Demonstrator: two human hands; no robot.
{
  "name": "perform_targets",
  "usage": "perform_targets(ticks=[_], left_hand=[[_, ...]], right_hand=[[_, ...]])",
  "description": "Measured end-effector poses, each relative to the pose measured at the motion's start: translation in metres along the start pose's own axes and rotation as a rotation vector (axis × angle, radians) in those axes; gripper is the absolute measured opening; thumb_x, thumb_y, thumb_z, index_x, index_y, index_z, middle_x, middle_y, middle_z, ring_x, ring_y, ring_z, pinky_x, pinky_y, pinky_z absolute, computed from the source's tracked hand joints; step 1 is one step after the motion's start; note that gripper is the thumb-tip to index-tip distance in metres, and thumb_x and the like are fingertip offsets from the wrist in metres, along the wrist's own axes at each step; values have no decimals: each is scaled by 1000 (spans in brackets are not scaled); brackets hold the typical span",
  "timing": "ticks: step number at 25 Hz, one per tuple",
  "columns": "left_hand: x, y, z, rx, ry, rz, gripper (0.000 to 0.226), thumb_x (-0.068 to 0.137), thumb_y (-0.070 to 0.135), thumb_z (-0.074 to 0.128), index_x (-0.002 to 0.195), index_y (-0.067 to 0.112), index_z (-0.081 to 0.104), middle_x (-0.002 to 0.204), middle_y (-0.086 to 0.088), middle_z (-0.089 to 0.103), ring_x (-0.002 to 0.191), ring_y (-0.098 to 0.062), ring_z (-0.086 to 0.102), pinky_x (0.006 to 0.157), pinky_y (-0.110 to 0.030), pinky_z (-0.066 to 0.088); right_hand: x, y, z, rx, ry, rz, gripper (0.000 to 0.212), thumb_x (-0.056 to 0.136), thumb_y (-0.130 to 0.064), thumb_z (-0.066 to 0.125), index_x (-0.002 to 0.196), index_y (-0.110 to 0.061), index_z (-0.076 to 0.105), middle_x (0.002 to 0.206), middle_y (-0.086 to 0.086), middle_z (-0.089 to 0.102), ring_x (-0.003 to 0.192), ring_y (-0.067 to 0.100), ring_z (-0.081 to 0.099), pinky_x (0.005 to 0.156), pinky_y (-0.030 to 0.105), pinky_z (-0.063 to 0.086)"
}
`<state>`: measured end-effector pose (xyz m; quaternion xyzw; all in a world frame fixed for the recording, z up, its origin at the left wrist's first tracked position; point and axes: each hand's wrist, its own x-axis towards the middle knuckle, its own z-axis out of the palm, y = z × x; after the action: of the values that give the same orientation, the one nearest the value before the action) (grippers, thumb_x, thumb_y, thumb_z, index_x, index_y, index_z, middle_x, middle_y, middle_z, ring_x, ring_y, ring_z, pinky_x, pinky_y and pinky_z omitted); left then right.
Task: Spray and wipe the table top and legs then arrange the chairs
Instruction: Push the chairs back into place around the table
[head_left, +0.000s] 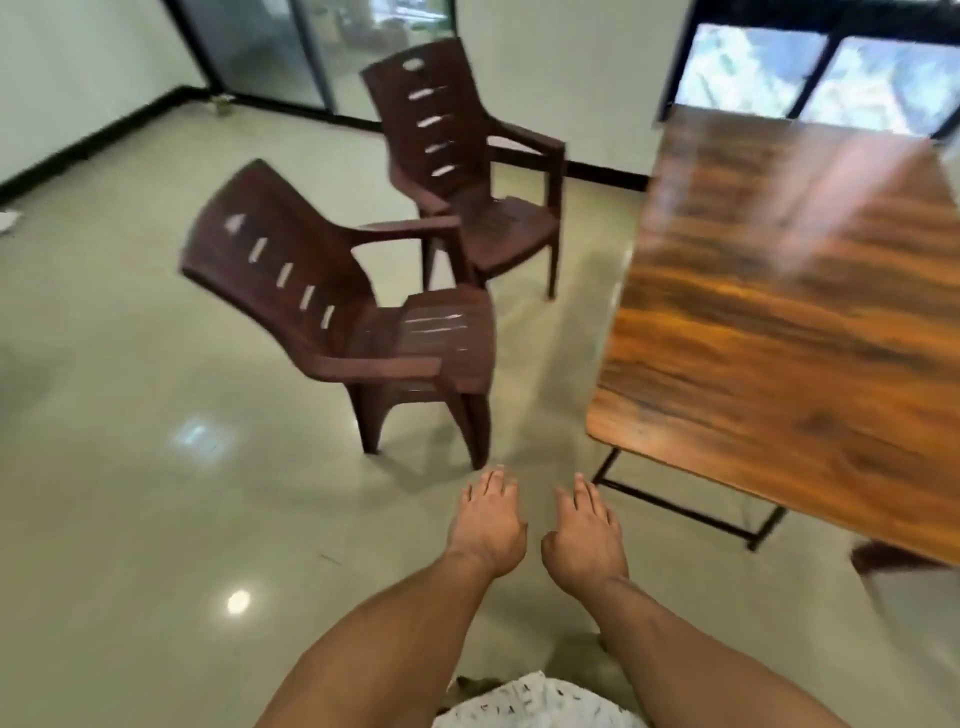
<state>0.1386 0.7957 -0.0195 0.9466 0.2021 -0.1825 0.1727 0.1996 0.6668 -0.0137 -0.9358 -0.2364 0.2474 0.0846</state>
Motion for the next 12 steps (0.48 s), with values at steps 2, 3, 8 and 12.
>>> perform_targets(ticks=[2, 3, 8, 12], left_hand=[[15, -51, -27, -43, 41, -97, 66, 104, 37, 42, 161, 13, 18, 170, -10, 14, 158, -27, 8, 128, -47, 11], [24, -76, -39, -63, 57, -138, 65, 104, 36, 41, 161, 13, 19, 170, -10, 14, 158, -28, 8, 128, -48, 11], [94, -193, -97, -105, 116, -285, 65, 104, 35, 40, 161, 14, 17, 171, -8, 12, 158, -26, 5, 128, -48, 9], [162, -289, -176, -105, 141, -361, 64, 104, 37, 42, 161, 14, 20, 171, -7, 13, 158, -26, 6, 128, -46, 8]], right_hand=[[40, -53, -2, -37, -36, -103, 72, 92, -29, 46, 158, -23, 18, 168, 6, 2, 155, 23, 1, 125, 41, 11], [61, -79, -2, -41, -47, -152, 73, 91, -28, 46, 159, -23, 18, 168, 6, 2, 155, 22, 1, 125, 41, 11], [173, -194, -7, -56, -39, -315, 69, 94, -29, 44, 158, -24, 19, 168, 4, 5, 155, 23, 3, 125, 43, 11], [280, -309, -29, -47, -27, -409, 66, 98, -34, 44, 158, -24, 20, 168, 6, 8, 154, 23, 4, 124, 45, 13]])
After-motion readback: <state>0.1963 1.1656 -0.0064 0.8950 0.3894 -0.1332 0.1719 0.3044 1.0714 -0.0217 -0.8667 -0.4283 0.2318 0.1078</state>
